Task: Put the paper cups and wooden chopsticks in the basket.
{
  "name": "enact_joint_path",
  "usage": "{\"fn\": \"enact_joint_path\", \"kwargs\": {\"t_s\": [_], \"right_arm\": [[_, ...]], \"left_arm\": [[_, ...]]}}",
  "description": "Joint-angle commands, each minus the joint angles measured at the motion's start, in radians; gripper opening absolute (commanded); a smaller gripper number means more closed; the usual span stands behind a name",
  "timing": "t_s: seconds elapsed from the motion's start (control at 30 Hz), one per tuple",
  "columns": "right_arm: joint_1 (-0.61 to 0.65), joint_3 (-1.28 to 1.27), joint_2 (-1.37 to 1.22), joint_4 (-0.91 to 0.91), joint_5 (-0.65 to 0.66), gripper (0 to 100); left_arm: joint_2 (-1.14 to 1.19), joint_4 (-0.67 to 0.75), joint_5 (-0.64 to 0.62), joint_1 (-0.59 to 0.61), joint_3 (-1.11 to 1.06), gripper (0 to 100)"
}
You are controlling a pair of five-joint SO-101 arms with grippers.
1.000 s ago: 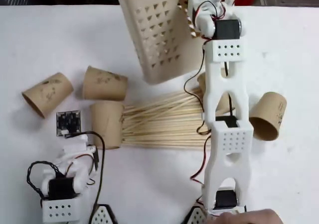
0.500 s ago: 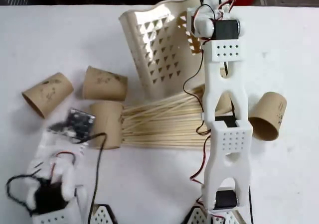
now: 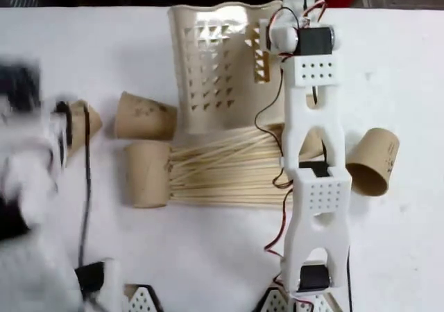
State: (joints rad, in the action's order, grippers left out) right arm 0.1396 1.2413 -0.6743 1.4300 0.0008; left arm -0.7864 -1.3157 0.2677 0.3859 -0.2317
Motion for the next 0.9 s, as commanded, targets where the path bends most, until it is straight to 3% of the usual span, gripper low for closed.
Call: {"fn": "enact_joint_path", "kwargs": {"t_s": [0.0, 0.2, 0.3, 0.53, 0.73, 0.87], "right_arm": [[-0.019, 0.163, 0.142, 0.002, -0.043, 1.6], [-0.004, 0.285, 0.081, -0.007, -0.044, 1.6], [-0.002, 0.325, 0.022, -0.038, -0.038, 1.6], [-0.041, 0.336, -0.097, -0.107, -0.037, 1.5], [-0.035, 0.338, -0.127, -0.108, -0.038, 1.5], [-0.031, 0.341, -0.122, -0.104, -0.037, 1.5]], "left_arm": [[0.469, -0.183, -0.132, -0.091, 0.574, 20], [0.987, -0.465, -0.239, -0.275, 1.418, 24], [1.119, -0.477, -0.239, -0.331, 1.599, 24], [0.958, -0.477, -0.213, -0.440, 1.398, 24], [0.737, -0.446, -0.172, -0.615, 1.010, 24], [0.719, -0.342, -0.120, -0.630, 0.778, 24]]}}
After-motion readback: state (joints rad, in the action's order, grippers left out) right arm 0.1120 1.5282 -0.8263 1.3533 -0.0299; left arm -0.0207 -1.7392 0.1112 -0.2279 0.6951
